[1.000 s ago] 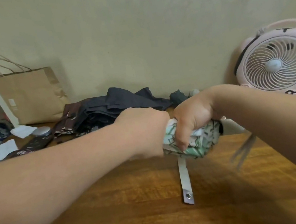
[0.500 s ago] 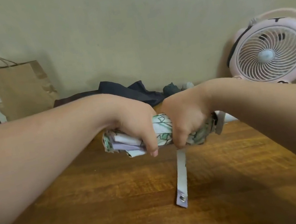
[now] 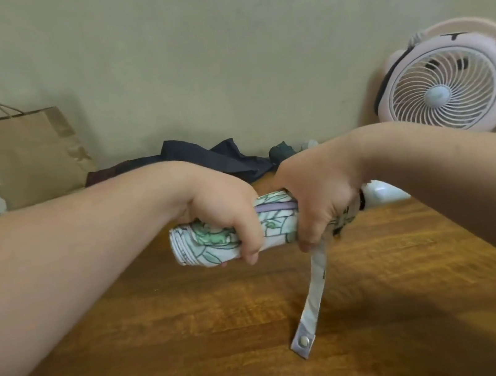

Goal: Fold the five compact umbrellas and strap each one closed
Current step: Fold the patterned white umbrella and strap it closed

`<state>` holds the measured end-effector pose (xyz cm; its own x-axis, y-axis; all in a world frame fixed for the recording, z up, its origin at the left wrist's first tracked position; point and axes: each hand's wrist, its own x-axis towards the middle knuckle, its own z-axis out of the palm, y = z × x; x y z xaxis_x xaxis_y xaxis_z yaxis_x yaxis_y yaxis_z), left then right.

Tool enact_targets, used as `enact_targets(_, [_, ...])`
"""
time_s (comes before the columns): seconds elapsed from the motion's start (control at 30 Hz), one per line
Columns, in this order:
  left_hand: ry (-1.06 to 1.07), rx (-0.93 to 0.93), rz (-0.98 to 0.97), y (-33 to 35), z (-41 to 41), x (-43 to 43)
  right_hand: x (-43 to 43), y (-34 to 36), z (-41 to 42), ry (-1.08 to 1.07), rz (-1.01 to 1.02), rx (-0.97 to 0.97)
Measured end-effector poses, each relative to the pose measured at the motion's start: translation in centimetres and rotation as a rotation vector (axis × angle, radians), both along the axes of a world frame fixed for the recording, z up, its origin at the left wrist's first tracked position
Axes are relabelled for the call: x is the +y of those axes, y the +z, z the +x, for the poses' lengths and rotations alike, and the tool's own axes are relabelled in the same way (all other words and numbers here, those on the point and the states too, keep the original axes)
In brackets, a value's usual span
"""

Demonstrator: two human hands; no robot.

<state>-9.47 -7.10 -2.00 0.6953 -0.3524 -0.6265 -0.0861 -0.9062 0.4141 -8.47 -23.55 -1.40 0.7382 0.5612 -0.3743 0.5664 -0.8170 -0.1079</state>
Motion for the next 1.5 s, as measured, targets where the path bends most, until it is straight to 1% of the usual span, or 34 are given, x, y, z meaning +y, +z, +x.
enact_targets(0.03, [-0.03,-0.061,0.004,-0.1,0.2,0.1,-0.1,-0.1,0.1,-0.007,0.006,0.028])
enact_targets(0.07, [-0.092,-0.221,0.083,-0.4,0.0,-0.2,-0.2,-0.2,0.3,-0.016,0.004,0.07])
enact_targets(0.13, [-0.192,-0.61,0.238,-1.6,-1.5,-1.8,-0.8,-0.3,0.7,-0.032,0.03,0.163])
enact_targets(0.2, [-0.182,-1.002,0.324,-3.4,-2.5,-2.9,-1.6,-0.2,0.9,-0.064,0.111,0.243])
enact_targets(0.23, [-0.167,-1.117,0.32,-4.0,-2.8,-3.1,-2.0,-0.1,1.1,-0.092,0.144,0.278])
enact_targets(0.27, [-0.157,-1.169,0.304,-4.3,-2.8,-3.1,-2.1,0.1,1.1,-0.123,0.16,0.301])
enact_targets(0.3, [-0.161,-1.174,0.283,-4.4,-2.6,-2.9,-2.1,0.2,1.0,-0.141,0.155,0.309])
enact_targets(0.33, [-0.181,-1.128,0.265,-4.4,-2.2,-2.8,-1.9,0.3,0.9,-0.141,0.117,0.297])
enact_targets(0.37, [-0.19,-1.031,0.225,-4.2,-1.8,-2.7,-1.6,0.2,0.7,-0.12,0.047,0.251])
enact_targets(0.43, [-0.164,-0.72,0.078,-3.9,-0.8,-2.6,-0.9,-0.2,0.1,-0.064,-0.117,0.083])
enact_targets(0.5, [-0.034,-0.342,-0.073,-3.4,-0.3,-2.0,-0.3,-0.9,-0.5,-0.017,-0.17,-0.056])
enact_targets(0.53, [0.014,-0.195,-0.121,-3.2,0.0,-1.5,-0.3,-1.3,-0.6,-0.005,-0.151,-0.064])
enact_targets(0.57, [0.014,-0.095,-0.141,-3.0,0.2,-1.0,-0.3,-1.6,-0.6,0.0,-0.122,-0.032])
enact_targets(0.6, [-0.006,-0.032,-0.155,-2.9,0.2,-0.7,-0.3,-1.7,-0.5,0.001,-0.102,0.021])
enact_targets(0.63, [-0.023,-0.013,-0.155,-3.0,0.2,-0.7,-0.4,-1.8,-0.4,-0.001,-0.1,0.073])
enact_targets(0.67, [-0.045,-0.064,-0.129,-3.3,0.1,-0.9,-0.4,-1.8,-0.1,-0.009,-0.11,0.113])
enact_targets(0.7, [-0.081,-0.19,-0.07,-3.7,-0.1,-1.4,-0.7,-1.8,0.3,-0.022,-0.122,0.149])
enact_targets(0.73, [-0.125,-0.374,0.012,-4.2,-0.5,-2.0,-1.1,-1.9,0.7,-0.047,-0.125,0.188])
enact_targets(0.8, [-0.174,-0.815,0.2,-5.1,-1.7,-3.2,-2.0,-2.1,1.5,-0.106,-0.089,0.283])
enact_targets(0.83, [-0.176,-0.98,0.234,-5.4,-2.4,-3.5,-2.4,-2.3,2.0,-0.129,-0.068,0.336])
enact_targets(0.87, [-0.168,-1.082,0.227,-5.7,-2.7,-3.6,-2.7,-2.3,2.4,-0.145,-0.058,0.381])
enact_targets(0.9, [-0.161,-1.132,0.214,-6.0,-2.8,-3.6,-2.8,-2.4,2.7,-0.155,-0.057,0.404])
enact_targets(0.97, [-0.15,-1.128,0.188,-6.2,-2.4,-3.5,-2.6,-2.4,2.8,-0.165,-0.071,0.393])
enact_targets(1.03, [-0.122,-0.986,0.15,-6.3,-1.6,-3.5,-2.3,-2.3,2.5,-0.167,-0.084,0.321])
enact_targets(1.1, [-0.048,-0.699,0.036,-6.2,-0.9,-3.4,-1.9,-2.3,1.5,-0.118,-0.155,0.096])
enact_targets(1.2, [0.223,-0.059,-0.279,-5.8,0.2,-2.1,-0.6,-2.6,-1.0,0.04,-0.295,-0.368])
enact_targets(1.23, [0.26,0.103,-0.326,-5.7,0.3,-1.4,-0.4,-2.7,-1.5,0.077,-0.302,-0.456])
enact_targets(1.27, [0.252,0.207,-0.352,-5.5,0.4,-0.8,-0.2,-2.8,-1.8,0.097,-0.292,-0.481])
enact_targets(1.3, [0.236,0.25,-0.357,-5.4,0.4,-0.5,-0.1,-2.6,-1.9,0.107,-0.294,-0.462])
enact_targets(1.33, [0.224,0.241,-0.349,-5.4,0.3,-0.7,-0.1,-2.4,-1.9,0.107,-0.309,-0.42])
enact_targets(1.37, [0.206,0.139,-0.309,-5.4,0.1,-1.2,0.0,-2.2,-1.8,0.1,-0.329,-0.373])
enact_targets(1.4, [0.163,-0.045,-0.22,-5.6,-0.3,-2.0,0.0,-2.0,-1.7,0.085,-0.336,-0.322])
enact_targets(1.47, [0.061,-0.508,0.009,-6.2,-1.0,-3.7,-0.1,-2.0,-1.3,0.055,-0.309,-0.259])
enact_targets(1.5, [0.045,-0.656,0.059,-6.6,-1.4,-4.3,-0.1,-2.1,-1.1,0.046,-0.298,-0.266])
